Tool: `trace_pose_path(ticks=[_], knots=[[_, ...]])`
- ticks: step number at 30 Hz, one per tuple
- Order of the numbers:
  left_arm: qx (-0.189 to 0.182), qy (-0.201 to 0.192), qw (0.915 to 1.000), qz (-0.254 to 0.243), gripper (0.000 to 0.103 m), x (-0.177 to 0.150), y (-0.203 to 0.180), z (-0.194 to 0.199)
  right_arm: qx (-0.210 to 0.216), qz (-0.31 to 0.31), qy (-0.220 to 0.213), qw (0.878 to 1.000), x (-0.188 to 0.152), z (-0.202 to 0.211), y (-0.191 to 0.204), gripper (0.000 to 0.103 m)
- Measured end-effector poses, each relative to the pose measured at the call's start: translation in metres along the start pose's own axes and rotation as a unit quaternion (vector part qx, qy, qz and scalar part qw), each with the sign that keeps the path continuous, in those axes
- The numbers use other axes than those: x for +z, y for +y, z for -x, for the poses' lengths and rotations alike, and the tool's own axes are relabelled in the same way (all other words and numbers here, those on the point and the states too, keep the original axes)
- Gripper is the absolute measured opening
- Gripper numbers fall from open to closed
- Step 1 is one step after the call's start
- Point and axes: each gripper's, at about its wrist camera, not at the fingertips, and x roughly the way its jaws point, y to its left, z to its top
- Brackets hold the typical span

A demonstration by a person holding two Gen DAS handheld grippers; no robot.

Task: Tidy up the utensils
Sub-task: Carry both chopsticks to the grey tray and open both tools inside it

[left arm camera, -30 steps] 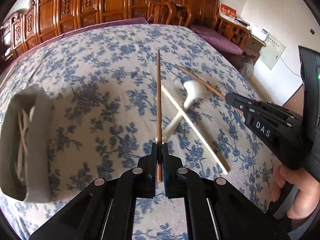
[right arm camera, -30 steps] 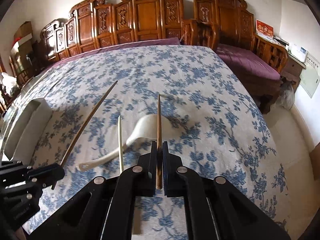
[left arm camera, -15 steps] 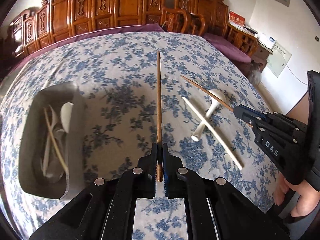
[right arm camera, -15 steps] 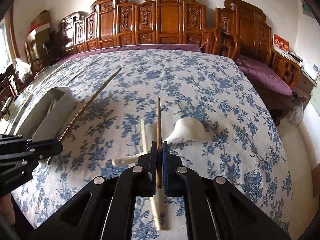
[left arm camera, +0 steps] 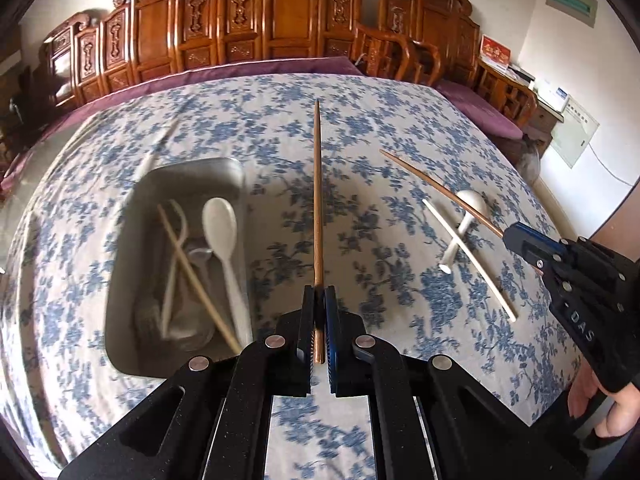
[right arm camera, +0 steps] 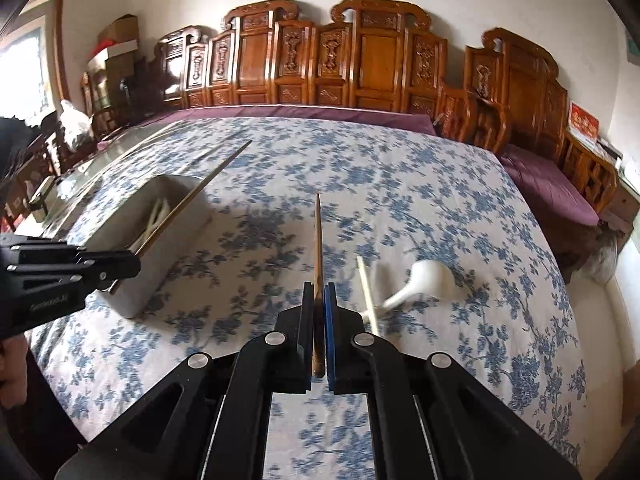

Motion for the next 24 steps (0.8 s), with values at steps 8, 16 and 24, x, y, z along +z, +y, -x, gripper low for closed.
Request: trace_pose_path(ticks=[8,16,24], knots=[[0.015,0.000,0.9999,0.005,0.004,-0.008,0.030,0.015,0.014,0.031,-0.008,0.999,0.005,0.009,0.040,0.006],[0.019,0.021,0.9995,0.017,0.004,-0.020,0.063,0.017,0.021,0.045,-0.007,0.999,0.009,0.011,0.070,0.006],[0.027,0.045,0.9984,0.020,0.004,-0.025,0.089,0.013,0.029,0.064,-0.002,0.997,0.011,0.008,0.098,0.006]])
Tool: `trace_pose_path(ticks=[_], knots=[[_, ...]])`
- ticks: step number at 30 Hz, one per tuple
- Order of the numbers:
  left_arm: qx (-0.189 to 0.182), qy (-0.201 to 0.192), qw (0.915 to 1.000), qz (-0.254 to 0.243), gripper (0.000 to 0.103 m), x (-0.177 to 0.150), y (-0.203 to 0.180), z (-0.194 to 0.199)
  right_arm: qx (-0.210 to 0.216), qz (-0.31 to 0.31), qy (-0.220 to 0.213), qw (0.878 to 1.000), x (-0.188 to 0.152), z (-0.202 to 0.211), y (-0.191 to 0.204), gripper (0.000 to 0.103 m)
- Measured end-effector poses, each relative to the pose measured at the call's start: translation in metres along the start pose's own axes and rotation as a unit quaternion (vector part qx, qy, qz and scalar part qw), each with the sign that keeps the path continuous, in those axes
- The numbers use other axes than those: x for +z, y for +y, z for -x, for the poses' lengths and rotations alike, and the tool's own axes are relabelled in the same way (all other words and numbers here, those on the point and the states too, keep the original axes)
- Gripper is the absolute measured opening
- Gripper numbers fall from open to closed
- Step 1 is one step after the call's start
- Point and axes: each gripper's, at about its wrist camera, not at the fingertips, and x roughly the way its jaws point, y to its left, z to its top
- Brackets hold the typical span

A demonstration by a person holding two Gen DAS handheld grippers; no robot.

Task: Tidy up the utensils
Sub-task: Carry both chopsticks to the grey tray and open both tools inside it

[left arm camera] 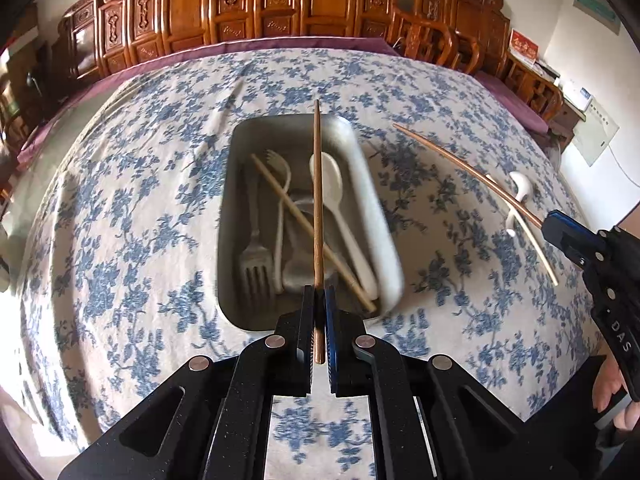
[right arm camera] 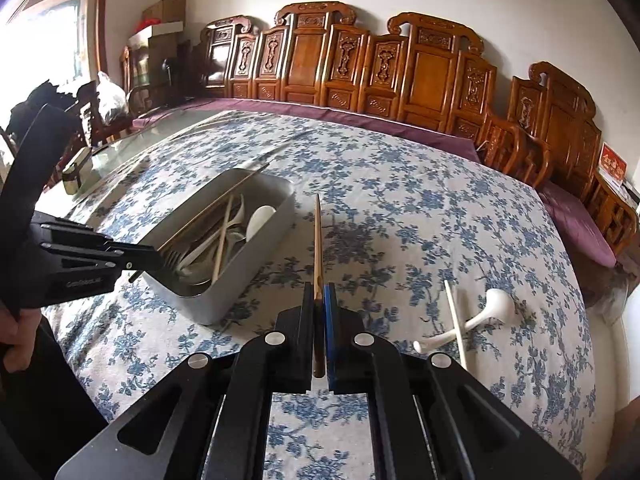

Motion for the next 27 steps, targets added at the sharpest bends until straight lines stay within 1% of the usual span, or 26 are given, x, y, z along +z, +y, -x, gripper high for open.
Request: trace_pose_path(ticks=[11,18,27], knots=[[0.008,0.018,0.9998,0.002,0.004,0.013,0.020,-0.015,0.007,0.021,0.003,1.000,0.011,-0.006,0.019,0.006],[0.000,0.028,0.9996,0.001,0.004,0.014,0.024,-0.022,0.013,0.029,0.004,0.999,0.017,-0.009,0.028,0.006],[-0.005,0.006,0.9999,0.015,0.004,0.018,0.034,-0.009,0.027,0.034,0.008,0.999,0.024,-0.016,0.043,0.006]])
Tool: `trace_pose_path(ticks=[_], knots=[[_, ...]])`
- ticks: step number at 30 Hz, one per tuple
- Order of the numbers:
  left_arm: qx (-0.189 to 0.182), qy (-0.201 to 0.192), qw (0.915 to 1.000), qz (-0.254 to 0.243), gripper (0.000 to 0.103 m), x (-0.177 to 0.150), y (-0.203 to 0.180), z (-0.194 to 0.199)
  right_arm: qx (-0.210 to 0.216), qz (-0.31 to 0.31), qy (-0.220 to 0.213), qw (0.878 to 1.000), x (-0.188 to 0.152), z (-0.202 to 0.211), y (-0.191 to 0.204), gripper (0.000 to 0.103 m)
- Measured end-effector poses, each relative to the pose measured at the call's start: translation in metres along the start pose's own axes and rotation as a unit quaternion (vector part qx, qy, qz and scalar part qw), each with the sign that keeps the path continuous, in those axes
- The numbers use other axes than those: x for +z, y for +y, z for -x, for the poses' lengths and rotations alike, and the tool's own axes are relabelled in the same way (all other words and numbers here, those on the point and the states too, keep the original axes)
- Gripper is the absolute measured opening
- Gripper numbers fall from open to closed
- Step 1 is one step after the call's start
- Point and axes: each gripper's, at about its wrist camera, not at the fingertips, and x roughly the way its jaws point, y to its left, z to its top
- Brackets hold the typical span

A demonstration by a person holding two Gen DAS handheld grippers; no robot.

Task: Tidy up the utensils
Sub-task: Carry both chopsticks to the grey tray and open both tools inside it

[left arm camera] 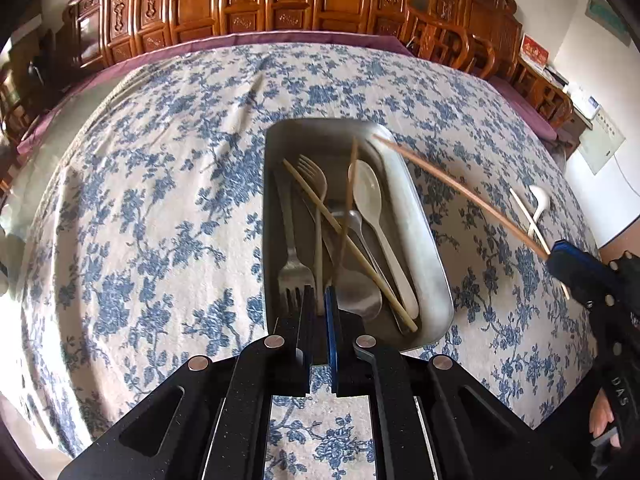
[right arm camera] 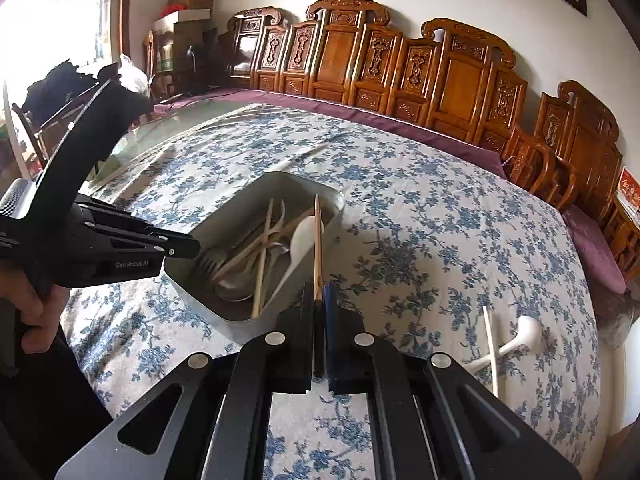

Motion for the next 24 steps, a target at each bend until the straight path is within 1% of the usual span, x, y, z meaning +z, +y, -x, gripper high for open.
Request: trace_pose_path(ticks=[6,11,24], knots=[[0.005,-0.019,0.9998,0.007,0.004,0.004,0.011,0.015,0.020,-0.012,0.002,1.000,0.011,-0.010,0.009,0.006],[0.011,-0.028,0.9995,0.008,0.004,0.005,0.020,0.023,0.038,-0.029,0.014,0.999,0.020,-0.031,0.015,0.006],[0.015,-0.036,0.9992,0.011,0.004,0.003,0.031,0.031,0.033,-0.064,0.041,0.997,0.033,-0.075,0.027,0.006]])
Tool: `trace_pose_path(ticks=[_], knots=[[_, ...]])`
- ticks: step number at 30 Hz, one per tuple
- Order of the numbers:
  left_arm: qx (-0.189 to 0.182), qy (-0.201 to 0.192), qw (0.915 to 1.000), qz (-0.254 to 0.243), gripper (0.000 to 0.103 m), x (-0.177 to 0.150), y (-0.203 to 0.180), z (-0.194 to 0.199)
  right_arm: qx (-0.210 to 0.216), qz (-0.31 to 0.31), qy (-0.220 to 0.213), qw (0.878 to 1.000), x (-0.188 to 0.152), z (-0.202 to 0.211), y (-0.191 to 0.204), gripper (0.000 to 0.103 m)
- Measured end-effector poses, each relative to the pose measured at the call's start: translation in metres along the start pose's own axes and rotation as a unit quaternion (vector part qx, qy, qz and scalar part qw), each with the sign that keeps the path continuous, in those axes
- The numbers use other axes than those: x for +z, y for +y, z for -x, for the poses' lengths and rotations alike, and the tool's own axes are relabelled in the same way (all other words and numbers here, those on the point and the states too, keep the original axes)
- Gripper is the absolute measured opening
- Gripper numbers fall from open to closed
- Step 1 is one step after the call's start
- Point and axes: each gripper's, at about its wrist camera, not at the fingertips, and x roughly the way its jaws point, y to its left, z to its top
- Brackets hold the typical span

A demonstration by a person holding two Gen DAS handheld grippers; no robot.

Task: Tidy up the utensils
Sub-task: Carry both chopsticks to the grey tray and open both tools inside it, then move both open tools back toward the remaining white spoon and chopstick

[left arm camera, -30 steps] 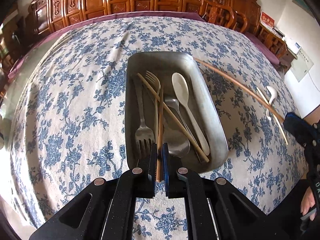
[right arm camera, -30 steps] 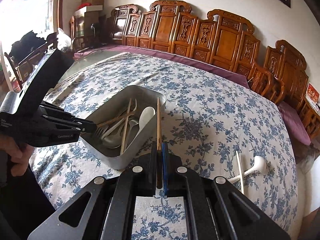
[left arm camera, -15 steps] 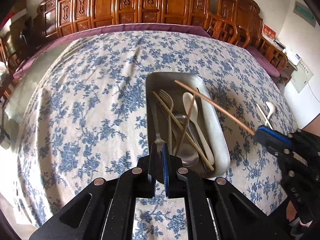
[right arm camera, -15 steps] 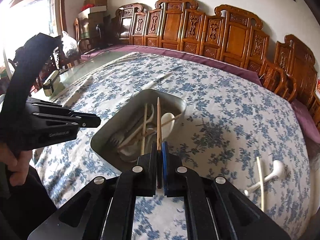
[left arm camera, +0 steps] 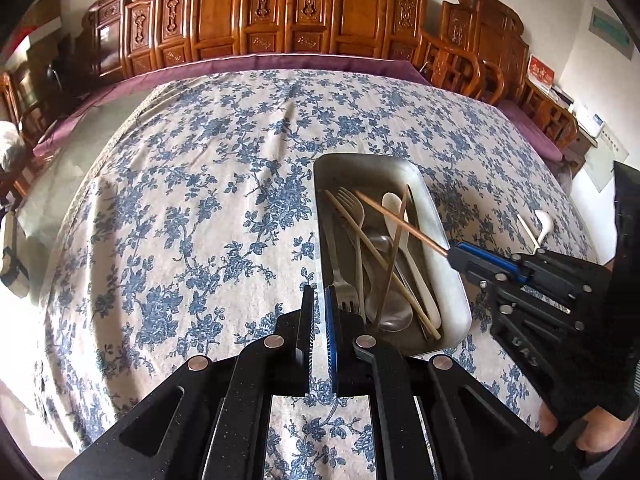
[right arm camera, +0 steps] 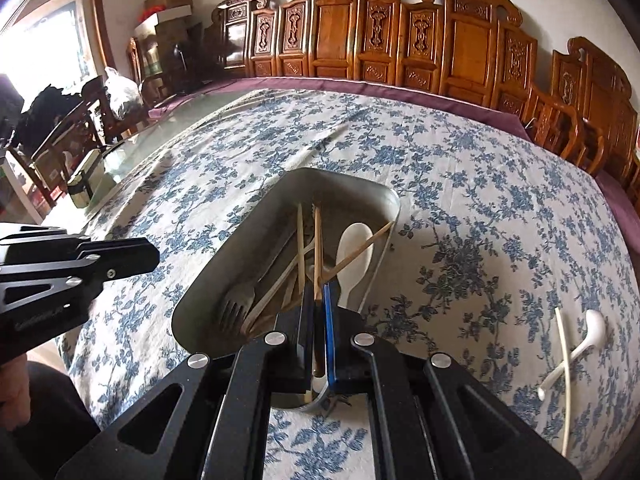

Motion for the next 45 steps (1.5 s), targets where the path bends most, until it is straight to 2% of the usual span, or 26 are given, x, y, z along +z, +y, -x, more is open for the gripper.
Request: trace_pose_path(ticks=[24,29,33,35,38,41,45], knots=[[0.007,-0.009,0.9999,-0.010,0.005,0.002,-0.006,0.007,0.092,-0.037,0.027,0.995,-0.008,-0.026,0.000,0.008],[0.003,-0.011,0.9999,-0.011,0.004,0.003,-0.009,0.009,0.098,-0.032,0.010,0.995,-0.008,-0.017,-0.005,0.008],[-0.002,-0.014,0.9998,-0.015,0.005,0.002,-0.018,0.009,0.090,-0.014,-0.013,0.996,-0.009,0.006,-0.017,0.008],[-0.006,-0.015,0.9997,-0.019,0.016,0.003,-0.026,0.008,0.080,-0.004,-0.026,0.996,-0.012,0.023,-0.028,0.008],[-0.010,-0.018,0.9994,-0.028,0.020,0.005,-0.040,0.007,0.062,0.010,-0.039,0.997,-0.020,0.045,-0.051,0.008],[-0.017,-0.022,0.9988,-0.039,0.029,0.007,-0.059,0.006,0.036,0.022,-0.045,0.998,-0.032,0.062,-0.074,0.013],[-0.028,-0.023,0.9978,-0.056,0.031,0.009,-0.085,0.001,-0.007,0.021,-0.049,0.999,-0.052,0.081,-0.115,0.020]])
